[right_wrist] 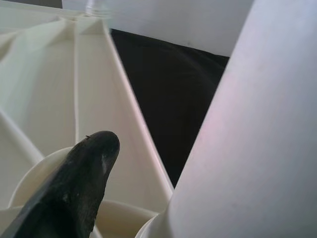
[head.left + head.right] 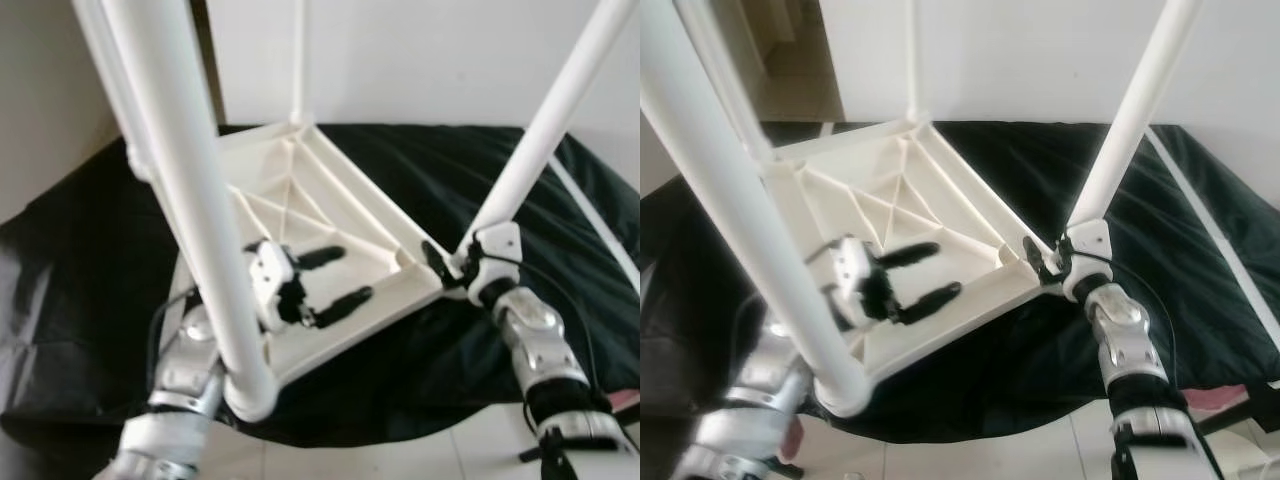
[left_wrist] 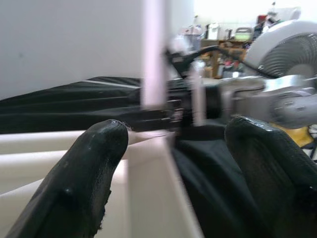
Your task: Building children table
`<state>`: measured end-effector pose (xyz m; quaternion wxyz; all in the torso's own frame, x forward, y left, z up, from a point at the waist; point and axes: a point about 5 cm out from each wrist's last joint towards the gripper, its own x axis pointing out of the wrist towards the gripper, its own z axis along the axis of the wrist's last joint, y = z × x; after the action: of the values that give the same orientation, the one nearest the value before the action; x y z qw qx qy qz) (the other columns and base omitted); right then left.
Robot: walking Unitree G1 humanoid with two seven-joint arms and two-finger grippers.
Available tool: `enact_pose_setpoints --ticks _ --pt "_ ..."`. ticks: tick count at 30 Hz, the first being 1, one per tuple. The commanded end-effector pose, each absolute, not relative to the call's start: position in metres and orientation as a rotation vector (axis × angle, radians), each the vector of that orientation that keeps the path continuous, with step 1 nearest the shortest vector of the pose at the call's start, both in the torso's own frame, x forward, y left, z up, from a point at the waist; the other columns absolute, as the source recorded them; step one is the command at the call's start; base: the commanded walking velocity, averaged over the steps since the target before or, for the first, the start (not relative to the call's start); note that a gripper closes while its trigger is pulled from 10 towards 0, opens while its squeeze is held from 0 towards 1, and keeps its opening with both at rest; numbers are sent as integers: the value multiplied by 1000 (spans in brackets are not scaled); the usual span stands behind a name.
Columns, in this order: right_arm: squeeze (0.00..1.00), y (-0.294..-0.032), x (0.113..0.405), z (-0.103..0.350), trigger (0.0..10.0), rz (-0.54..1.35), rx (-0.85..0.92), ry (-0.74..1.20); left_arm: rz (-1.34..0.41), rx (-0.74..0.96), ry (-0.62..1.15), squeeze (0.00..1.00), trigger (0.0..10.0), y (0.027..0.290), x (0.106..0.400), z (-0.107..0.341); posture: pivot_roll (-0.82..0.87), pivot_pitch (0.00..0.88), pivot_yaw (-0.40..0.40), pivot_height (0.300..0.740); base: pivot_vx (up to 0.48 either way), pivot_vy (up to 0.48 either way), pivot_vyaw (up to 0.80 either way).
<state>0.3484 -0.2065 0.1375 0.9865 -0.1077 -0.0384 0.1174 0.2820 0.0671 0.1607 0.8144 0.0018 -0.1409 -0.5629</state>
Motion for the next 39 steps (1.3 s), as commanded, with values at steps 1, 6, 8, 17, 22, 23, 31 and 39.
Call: enact_pose_setpoints --ticks 1,6,8,17,22,23,31,39 --pt "0 -190 349 129 10000 296 -234 -60 -1145 -3 -299 0 10000 59 283 164 1 34 -44 740 0 0 0" --pt "0 -211 358 126 10000 17 -246 -32 -1051 -24 -307 0 10000 41 288 171 32 32 -43 740 0 0 0" --pt "0 -213 358 126 10000 4 -251 -36 -1048 -20 -305 0 10000 42 287 171 32 32 -43 740 0 0 0" --pt "0 -242 336 132 10000 -201 -125 -199 -967 71 -221 0 10000 100 294 162 28 42 -21 740 0 0 0" --pt "0 -232 315 121 10000 -258 -152 -214 -931 137 -197 0 10000 132 297 163 12 46 -8 740 0 0 0" --pt "0 -232 315 121 10000 -258 -152 -214 -931 137 -197 0 10000 132 297 163 12 46 -8 740 0 0 0" --pt "0 -201 282 104 10000 -255 -59 -190 -821 168 -202 0 10000 150 306 164 1 38 -1 740 0 0 0" --pt "0 -186 258 89 10000 -217 -60 -102 -935 288 -125 0 10000 180 288 158 -4 23 3 740 0 0 0"
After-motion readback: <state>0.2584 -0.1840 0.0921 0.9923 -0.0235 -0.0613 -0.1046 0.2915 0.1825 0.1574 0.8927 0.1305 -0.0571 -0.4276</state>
